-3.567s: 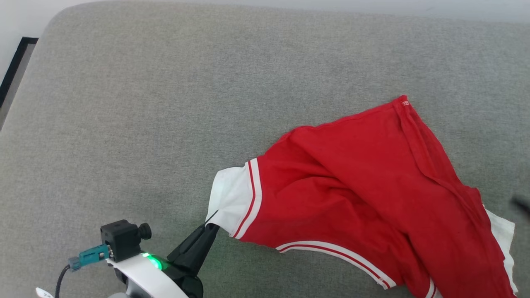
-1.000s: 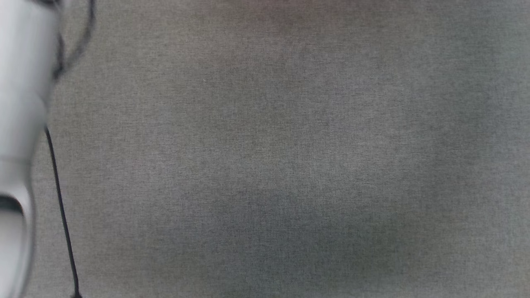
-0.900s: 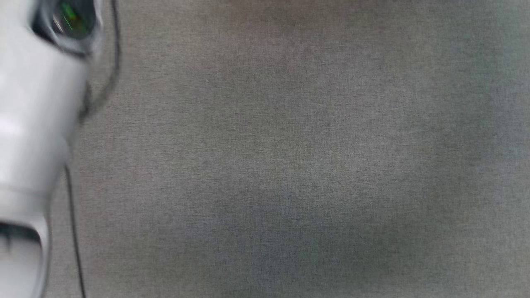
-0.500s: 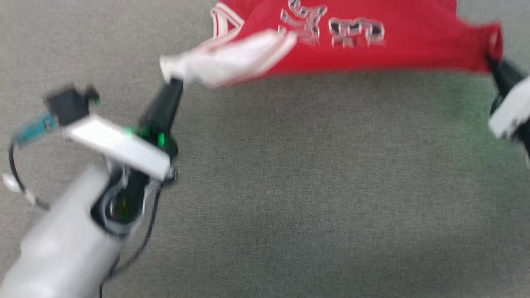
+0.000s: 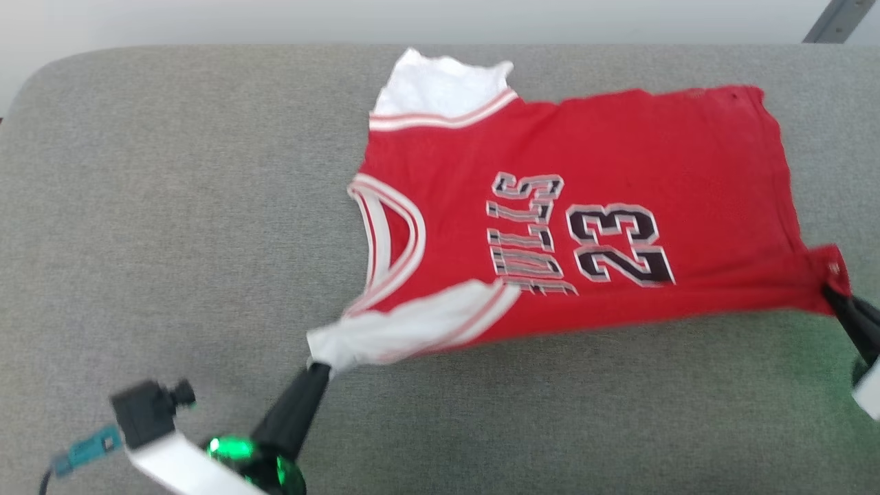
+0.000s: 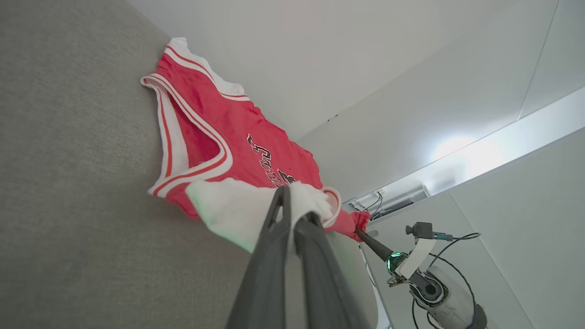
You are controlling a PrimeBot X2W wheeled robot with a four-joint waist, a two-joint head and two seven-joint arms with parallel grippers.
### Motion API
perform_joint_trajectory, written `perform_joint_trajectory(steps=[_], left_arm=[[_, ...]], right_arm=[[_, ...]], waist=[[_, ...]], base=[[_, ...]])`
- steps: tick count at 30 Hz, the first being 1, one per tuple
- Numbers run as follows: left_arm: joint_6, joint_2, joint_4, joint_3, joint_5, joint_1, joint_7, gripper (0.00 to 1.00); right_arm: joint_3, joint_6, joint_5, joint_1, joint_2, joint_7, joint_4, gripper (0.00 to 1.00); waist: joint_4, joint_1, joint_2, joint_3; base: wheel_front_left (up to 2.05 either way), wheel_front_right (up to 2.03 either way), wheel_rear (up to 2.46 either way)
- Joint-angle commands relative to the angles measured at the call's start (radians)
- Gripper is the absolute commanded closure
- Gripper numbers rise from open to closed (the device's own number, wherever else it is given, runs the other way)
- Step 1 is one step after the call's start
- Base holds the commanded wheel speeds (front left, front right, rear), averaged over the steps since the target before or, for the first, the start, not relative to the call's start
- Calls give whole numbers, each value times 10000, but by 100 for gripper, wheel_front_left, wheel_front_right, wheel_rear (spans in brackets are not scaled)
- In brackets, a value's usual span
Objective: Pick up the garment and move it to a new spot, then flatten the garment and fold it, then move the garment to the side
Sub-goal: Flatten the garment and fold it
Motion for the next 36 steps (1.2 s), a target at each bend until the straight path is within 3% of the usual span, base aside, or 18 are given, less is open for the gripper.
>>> perform_joint_trajectory(steps=[1, 7, 15, 26, 36], left_arm=[[11, 46, -333, 162, 283, 483, -72, 100], [11, 185, -932, 20, 856, 805, -73, 100], [11, 167, 132, -440, 396, -1778, 566, 100], [11, -319, 2718, -941, -494, -4759, 1422, 100], [11, -727, 5471, -1823, -461, -6099, 1728, 100]], right_arm=[[-482, -30, 47, 631, -177, 110, -362, 100], [-2180, -28, -340, 2158, 154, 640, -1734, 100], [-3150, -19, -1243, 1474, 1482, 1842, -2533, 100], [-3289, -19, -2151, -635, 2259, 2433, -1318, 100], [-2525, -19, -2773, -1973, 2494, 2089, 349, 100]], waist=[[51, 0, -1, -21], [21, 0, -1, 71], [-278, 0, -1, 319], [-591, 0, -1, 950], [-675, 0, -1, 1470]], base=[[0, 0, 0], [0, 0, 0], [0, 0, 0], [0, 0, 0], [0, 0, 0]])
